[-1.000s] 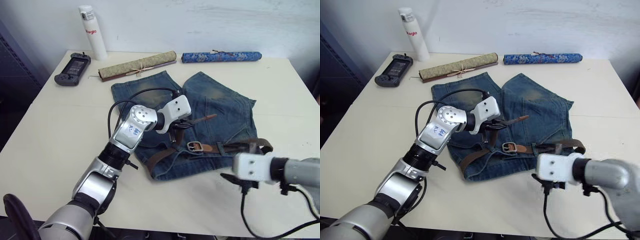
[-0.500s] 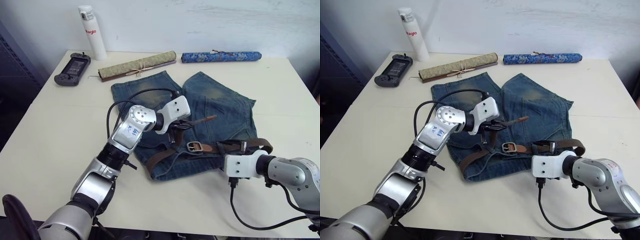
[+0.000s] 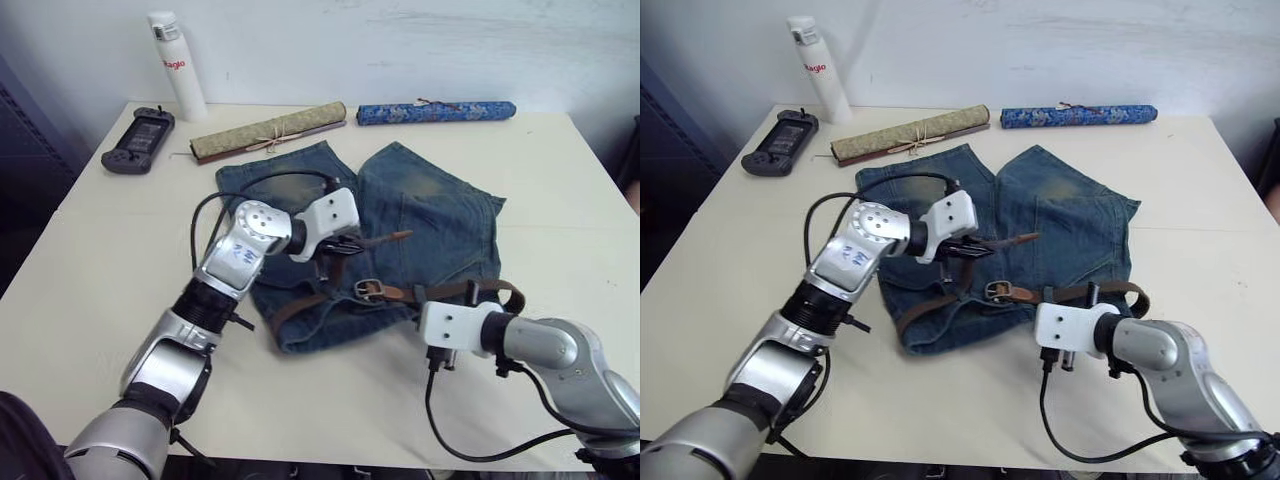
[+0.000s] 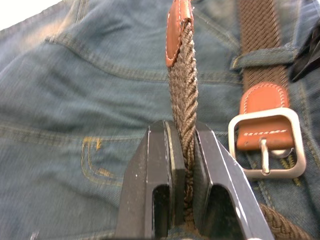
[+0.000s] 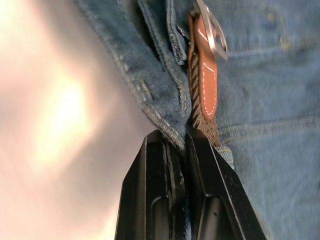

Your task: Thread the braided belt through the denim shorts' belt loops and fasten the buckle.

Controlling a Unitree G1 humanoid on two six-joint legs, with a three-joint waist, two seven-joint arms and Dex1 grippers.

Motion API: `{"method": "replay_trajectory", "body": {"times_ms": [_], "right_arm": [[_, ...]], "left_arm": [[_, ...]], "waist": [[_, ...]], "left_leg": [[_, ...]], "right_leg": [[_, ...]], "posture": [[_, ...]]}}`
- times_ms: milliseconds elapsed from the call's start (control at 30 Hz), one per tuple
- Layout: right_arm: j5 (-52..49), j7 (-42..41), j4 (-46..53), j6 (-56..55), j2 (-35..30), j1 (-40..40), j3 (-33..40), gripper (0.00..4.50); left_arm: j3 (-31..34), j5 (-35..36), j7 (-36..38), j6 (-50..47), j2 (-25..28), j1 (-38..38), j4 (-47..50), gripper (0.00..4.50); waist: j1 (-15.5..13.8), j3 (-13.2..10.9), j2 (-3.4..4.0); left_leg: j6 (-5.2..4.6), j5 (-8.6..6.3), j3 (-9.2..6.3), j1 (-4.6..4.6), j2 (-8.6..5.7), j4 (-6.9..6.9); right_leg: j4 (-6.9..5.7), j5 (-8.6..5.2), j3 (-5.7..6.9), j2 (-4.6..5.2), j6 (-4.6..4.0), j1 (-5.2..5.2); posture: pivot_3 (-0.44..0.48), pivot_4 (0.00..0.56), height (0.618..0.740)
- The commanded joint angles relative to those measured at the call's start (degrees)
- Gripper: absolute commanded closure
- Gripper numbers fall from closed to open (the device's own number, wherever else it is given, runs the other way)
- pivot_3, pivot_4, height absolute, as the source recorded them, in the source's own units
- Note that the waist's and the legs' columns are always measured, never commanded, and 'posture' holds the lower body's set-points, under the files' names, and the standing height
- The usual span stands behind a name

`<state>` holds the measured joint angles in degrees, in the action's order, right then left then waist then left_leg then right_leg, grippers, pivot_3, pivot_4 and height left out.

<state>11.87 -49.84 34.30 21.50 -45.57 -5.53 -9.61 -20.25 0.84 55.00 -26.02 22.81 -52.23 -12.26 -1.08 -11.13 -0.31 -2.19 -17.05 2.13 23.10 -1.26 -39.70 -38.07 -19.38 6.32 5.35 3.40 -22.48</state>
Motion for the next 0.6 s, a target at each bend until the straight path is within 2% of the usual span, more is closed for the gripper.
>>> {"method": "replay_trajectory", "body": {"times_ms": [33, 200, 333, 467, 600], "right_arm": [[0.7, 0.36, 2.44, 1.8, 2.47, -2.83, -3.92, 4.48], [3.14, 0.14, 0.57, 1.78, 3.28, -4.62, -8.5, 4.48], [2.44, -0.04, -0.34, 1.1, 2.56, -3.68, -7.56, 4.48], [1.38, -1.41, 2.41, 1.65, -0.05, -4.66, -3.77, 2.84], [-4.77, -5.03, 11.7, 9.24, -0.82, -5.87, 0.74, 0.93]], "left_arm": [[1.53, 0.03, 2.58, 2.17, 2.8, -1.03, -0.41, 4.5], [1.59, 0.46, 4.69, 3.01, 4.53, -1.14, -2.11, 4.5], [0.85, -0.12, 5.9, 3.53, 5.27, -0.51, -2.73, 4.5], [1.24, 0.55, 6.5, 3.49, 5.16, 0.71, -2.15, 4.5], [2.24, 0.92, 6.15, 4.21, 4.64, 0.04, -3.72, 4.5]], "waist": [[-0.2, 0.0, 0.0], [-0.44, 0.0, 0.0], [-0.42, 0.0, 0.0], [-0.42, 0.0, 0.0], [-0.33, 0.0, 0.0]], "left_leg": [[0.0, 0.0, -0.01, 0.0, -0.01, 0.0], [-0.01, -0.01, -0.01, 0.04, -0.03, -0.02], [-0.02, -0.01, -0.01, 0.04, -0.04, -0.02], [-0.02, -0.01, -0.01, 0.04, -0.04, -0.02], [-0.02, -0.01, -0.02, 0.05, -0.03, -0.01]], "right_leg": [[0.0, 0.0, 0.0, 0.0, 0.0, 0.0], [0.03, 0.0, 0.02, 0.03, 0.0, 0.0], [0.03, 0.0, 0.02, 0.04, 0.0, 0.01], [0.02, 0.0, 0.02, 0.03, 0.0, 0.0], [0.0, 0.0, 0.03, 0.03, 0.0, -0.02]], "posture": [[0.0, 0.15, 0.686], [0.0, 0.15, 0.686], [0.0, 0.15, 0.686], [0.0, 0.15, 0.686], [0.0, 0.15, 0.686]]}}
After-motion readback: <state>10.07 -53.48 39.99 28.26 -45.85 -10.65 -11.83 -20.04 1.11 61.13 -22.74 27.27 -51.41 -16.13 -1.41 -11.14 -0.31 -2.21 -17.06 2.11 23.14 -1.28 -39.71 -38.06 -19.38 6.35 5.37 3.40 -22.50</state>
